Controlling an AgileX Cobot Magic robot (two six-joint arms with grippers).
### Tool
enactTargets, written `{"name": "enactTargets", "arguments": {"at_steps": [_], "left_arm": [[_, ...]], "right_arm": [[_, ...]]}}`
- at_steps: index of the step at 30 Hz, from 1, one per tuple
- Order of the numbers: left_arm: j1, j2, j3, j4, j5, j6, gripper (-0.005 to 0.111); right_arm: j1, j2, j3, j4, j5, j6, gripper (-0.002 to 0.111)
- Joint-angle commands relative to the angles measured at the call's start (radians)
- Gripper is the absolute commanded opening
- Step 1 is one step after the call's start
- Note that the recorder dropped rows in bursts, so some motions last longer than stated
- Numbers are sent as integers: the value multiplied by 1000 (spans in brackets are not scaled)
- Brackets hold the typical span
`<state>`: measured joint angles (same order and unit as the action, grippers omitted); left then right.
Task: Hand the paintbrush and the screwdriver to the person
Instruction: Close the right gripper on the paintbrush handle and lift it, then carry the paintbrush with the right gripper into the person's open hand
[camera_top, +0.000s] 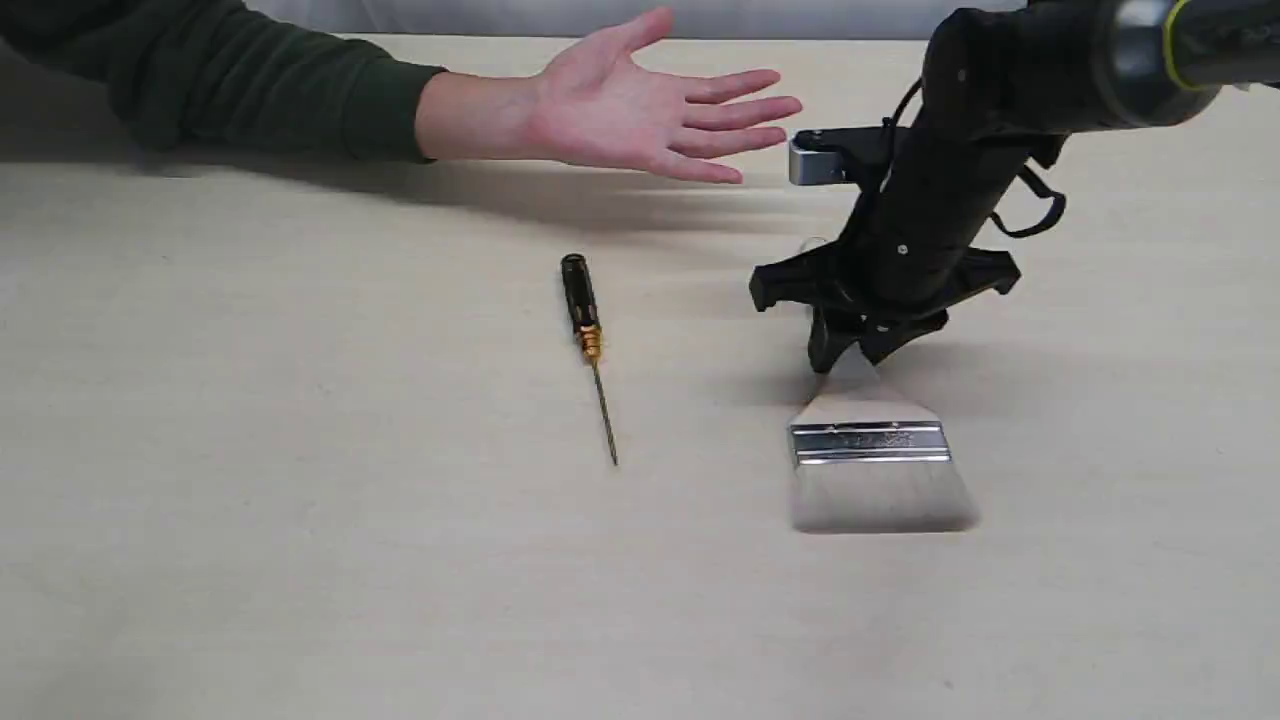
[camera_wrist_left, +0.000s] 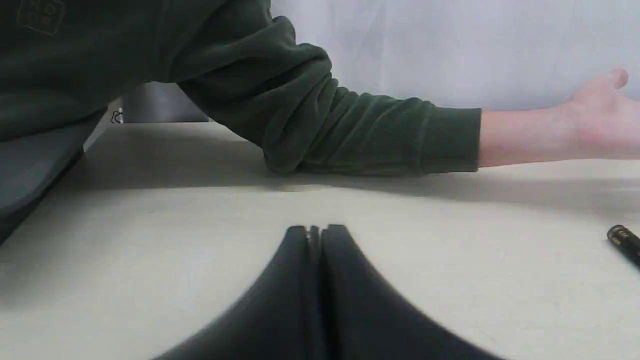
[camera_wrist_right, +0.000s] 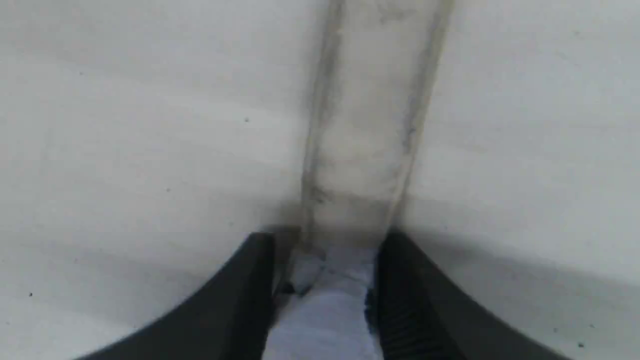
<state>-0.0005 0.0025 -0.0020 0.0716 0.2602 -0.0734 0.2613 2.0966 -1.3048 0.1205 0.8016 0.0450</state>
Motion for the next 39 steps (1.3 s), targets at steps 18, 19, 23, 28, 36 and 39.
{"name": "enactTargets", "arguments": {"at_steps": [18,19,23,28,36,39], "left_arm": [[-5,-2,2,-2,-12,-2,0],[-5,-2,2,-2,-12,-2,0],[-5,-2,2,-2,-12,-2,0],[-5,-2,2,-2,-12,-2,0],[-5,-2,2,-2,-12,-2,0],[-5,-2,2,-2,-12,-2,0]], "right_arm": [[-4,-322,124,-198,7,113,5],[-2,-339,124,-187,7,107,5],[9,-411,117,-165,-12,92,5],[50,-434,52,-159,-14,79,5],[90,-376,-133,-142,-24,79,5],[90,-316,-214,-140,-8,79,5]]}}
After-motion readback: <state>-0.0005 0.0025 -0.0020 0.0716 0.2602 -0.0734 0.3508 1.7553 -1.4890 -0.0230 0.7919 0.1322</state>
